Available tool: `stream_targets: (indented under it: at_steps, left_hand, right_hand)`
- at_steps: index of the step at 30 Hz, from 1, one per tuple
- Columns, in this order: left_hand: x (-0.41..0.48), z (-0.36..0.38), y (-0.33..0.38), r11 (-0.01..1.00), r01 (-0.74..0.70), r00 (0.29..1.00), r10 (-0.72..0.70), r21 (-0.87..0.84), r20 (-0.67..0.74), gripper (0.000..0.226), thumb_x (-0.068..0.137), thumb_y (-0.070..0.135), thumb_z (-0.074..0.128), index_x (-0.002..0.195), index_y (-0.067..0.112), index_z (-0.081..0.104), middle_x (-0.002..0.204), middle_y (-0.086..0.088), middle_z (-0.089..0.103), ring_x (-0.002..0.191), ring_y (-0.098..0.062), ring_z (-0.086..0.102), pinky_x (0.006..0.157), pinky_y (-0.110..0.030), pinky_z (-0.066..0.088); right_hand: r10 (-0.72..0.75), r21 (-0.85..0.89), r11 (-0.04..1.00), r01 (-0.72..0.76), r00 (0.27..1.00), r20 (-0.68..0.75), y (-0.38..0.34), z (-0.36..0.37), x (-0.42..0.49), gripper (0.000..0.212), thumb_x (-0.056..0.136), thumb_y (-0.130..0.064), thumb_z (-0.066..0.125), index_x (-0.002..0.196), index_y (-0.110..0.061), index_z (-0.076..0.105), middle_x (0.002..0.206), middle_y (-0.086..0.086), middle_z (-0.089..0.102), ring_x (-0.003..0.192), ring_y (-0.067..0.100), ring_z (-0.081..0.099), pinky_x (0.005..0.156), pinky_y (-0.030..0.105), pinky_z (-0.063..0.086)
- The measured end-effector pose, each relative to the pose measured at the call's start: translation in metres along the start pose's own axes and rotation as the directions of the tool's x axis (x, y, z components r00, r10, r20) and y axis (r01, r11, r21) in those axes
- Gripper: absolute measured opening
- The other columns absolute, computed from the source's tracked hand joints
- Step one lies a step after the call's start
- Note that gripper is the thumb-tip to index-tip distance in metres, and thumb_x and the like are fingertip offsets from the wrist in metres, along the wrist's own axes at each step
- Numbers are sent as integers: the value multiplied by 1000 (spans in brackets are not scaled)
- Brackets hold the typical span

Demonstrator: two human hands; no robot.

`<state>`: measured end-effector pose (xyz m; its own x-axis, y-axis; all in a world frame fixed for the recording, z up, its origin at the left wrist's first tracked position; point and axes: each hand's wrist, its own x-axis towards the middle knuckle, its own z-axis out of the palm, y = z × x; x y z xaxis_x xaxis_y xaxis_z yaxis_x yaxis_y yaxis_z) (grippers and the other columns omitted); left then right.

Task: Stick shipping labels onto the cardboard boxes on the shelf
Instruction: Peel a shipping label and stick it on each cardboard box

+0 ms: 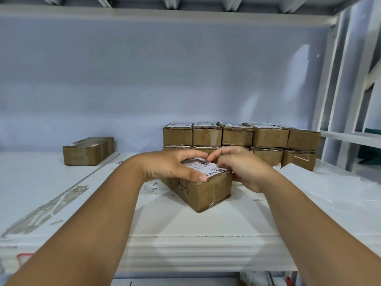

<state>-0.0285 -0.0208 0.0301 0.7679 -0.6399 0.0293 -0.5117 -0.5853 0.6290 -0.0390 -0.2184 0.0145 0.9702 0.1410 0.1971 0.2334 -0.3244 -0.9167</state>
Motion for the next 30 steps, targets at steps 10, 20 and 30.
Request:
stream_targets:
  at_steps: [10,20,30]
  left_hand:
    - [2,6,3,999,-6,977,-5,-53,-211,60,51,68,72,107,50,56,124,23,45,120,-1,42,99,-23,34]
    - [5,7,16,901,-290,750,5,-322,-661,58,89,34,58,137,39,26,124,13,53,77,3,67,55,-15,50]
    - [13,7,14,880,-340,638,-42,-331,-769,37,95,32,49,131,32,39,140,6,41,101,-3,57,67,-13,49]
  right_hand:
    - [133,92,986,-138,989,57,-2,-1,-5,23,87,-15,63,109,-22,65,94,-1,70,77,13,65,62,24,52]
    - [7,438,894,-95,980,199,-8,2,-7,35,88,-14,60,123,-9,61,114,14,68,92,23,65,83,38,53]
    - [-47,465,885,-22,989,137,-6,3,-3,50,87,-1,56,128,-30,55,105,6,72,84,20,64,68,31,53]
